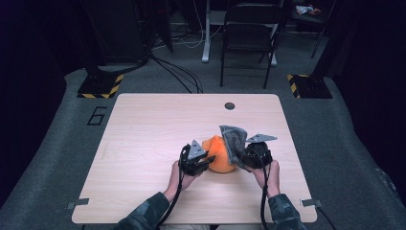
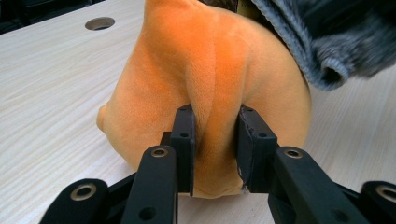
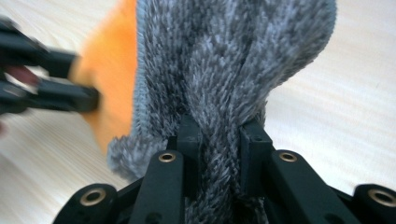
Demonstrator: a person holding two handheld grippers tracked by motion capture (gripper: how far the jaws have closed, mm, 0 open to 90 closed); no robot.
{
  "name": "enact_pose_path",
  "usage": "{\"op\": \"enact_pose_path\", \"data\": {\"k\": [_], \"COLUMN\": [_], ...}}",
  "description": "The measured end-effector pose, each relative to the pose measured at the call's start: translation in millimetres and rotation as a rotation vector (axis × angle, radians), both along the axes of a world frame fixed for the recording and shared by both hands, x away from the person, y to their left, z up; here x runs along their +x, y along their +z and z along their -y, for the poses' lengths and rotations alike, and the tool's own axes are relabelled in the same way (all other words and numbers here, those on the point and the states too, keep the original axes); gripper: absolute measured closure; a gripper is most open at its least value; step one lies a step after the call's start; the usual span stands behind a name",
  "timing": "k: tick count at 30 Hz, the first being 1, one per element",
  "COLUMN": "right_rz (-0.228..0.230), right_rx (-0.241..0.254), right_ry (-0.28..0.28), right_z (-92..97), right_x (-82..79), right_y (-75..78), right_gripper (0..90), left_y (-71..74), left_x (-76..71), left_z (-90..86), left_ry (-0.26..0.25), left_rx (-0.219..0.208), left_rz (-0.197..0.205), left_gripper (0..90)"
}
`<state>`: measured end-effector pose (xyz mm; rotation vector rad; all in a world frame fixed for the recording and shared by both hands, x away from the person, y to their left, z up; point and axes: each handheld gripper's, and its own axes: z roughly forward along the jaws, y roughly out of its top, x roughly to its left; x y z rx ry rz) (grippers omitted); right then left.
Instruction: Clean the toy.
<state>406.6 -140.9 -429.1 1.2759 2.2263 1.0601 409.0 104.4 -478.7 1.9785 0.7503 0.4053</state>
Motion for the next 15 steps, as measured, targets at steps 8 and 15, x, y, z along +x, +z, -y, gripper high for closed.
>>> {"op": "enact_pose_path", "data": {"k": [8, 15], "right_rz": [0.049, 0.016], "right_rx": [-0.031, -0.084], "right_ry": [0.046, -0.01], "right_z": [-37.2, -29.3], "right_x": [-3.6, 5.6], "right_y": [8.8, -7.0], "right_gripper": [74.0, 74.1], "left_y": [-2.1, -4.9], "left_x": [1.6, 4.7], "left_z": [-2.1, -4.1], "left_ry": [0.015, 0.017], "left_rx": [-0.014, -0.027], "left_rz": [-0.024, -0.038], "left_gripper": [70.4, 70.3]}}
